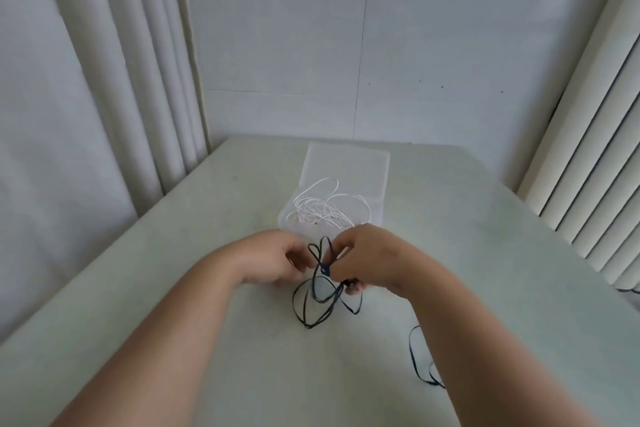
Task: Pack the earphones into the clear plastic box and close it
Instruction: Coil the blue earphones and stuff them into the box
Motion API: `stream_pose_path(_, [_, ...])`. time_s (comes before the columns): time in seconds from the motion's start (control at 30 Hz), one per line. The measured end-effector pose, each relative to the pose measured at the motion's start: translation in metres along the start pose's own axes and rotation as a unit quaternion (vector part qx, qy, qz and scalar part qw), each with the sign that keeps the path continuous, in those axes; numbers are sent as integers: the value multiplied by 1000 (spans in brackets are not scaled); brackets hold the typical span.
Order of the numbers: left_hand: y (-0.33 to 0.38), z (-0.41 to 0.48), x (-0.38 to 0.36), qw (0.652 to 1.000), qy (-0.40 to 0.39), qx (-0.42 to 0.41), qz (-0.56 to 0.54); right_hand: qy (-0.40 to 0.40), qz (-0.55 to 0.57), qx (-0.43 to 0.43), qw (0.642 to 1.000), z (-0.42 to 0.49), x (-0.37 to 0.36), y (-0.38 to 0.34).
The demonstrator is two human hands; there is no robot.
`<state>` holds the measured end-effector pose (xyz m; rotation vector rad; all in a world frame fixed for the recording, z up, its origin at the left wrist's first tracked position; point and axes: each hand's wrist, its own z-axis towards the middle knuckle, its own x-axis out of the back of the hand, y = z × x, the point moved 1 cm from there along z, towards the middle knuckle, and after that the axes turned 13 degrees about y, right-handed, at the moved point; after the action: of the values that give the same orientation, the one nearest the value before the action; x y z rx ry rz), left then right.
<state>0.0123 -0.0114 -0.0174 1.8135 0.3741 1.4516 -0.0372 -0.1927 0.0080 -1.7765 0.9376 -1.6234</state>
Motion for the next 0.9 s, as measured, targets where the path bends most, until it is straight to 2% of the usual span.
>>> stream_pose_path(0.2, [-8,3,-6,998,59,29,-22,-79,-55,-1,995,14,12,-3])
stream_pose_path(0.3, [-7,7,-5,990,137,-1,39,-36,-66,34,997,18,19,8])
stream_pose_path(0.4, [-1,9,-6,974,205,-34,93,35,-145,45,988,25,26,18])
stream_pose_path(0.57, [4,10,-17,979,175,-38,91,87,-176,56,979,31,31,29])
stream_pose_path(0.77, [10,3,-23,966,216,-94,104,129,-143,89,977,20,49,27])
stream_pose_path(0.83, [15,1,-26,957,227,-124,127,87,-198,59,974,15,54,27])
stream_pose_path(0.9, [17,0,-29,950,215,-131,186,-1,-293,16,956,9,51,28])
